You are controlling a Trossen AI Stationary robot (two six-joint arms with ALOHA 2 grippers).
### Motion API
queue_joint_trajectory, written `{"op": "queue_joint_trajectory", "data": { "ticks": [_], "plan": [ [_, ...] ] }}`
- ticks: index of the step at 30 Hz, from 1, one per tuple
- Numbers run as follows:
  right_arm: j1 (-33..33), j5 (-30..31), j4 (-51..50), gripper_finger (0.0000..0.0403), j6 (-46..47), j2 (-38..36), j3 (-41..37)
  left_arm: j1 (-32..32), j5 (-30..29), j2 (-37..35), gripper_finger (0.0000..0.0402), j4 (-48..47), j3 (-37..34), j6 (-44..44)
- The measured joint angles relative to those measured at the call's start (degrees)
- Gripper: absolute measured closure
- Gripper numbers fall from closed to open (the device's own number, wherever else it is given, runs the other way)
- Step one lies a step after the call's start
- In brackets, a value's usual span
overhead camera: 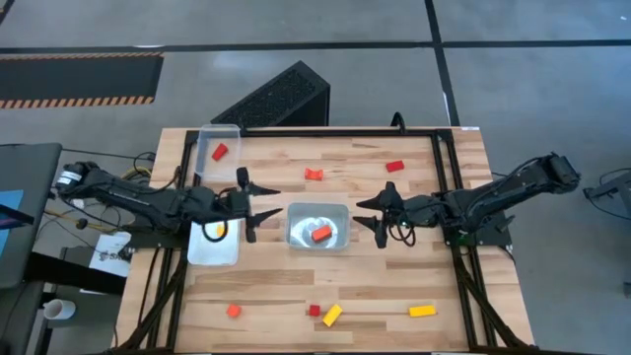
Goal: Sort & place blocks by color
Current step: Put the top red wooden block into the transparent bin
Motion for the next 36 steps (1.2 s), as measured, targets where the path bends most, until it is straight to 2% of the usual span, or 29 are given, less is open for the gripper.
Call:
{"op": "queue_joint_trajectory", "data": {
  "ticks": [5, 10, 20, 29, 36],
  "plan": [
    [-1.93, -0.03, -0.59, 0.0171, -0.02, -0.02, 0.01, 4.63, 6.34, 4.85, 0.0209, -0.51, -0.02, -1.86],
    [-4.67, -0.02, -2.73, 0.0171, -0.15, -0.01, 0.01, 9.63, 11.07, 10.35, 0.0209, 3.21, -0.02, -1.42],
    [-11.57, -0.33, -3.72, 0.0171, -6.55, 0.0, 0.01, 22.44, 22.02, 16.97, 0.021, 8.07, 0.0, -2.88],
    [-14.05, -1.78, -7.04, 0.0171, -8.59, 0.01, 0.01, 31.74, 20.97, 17.68, 0.02, 10.61, 0.02, -12.34],
    [-13.47, -1.78, -9.53, 0.0171, -8.57, 0.01, 0.01, 34.27, 19.74, 17.68, 0.0161, -1.72, 5.25, -12.33]
  ]
}}
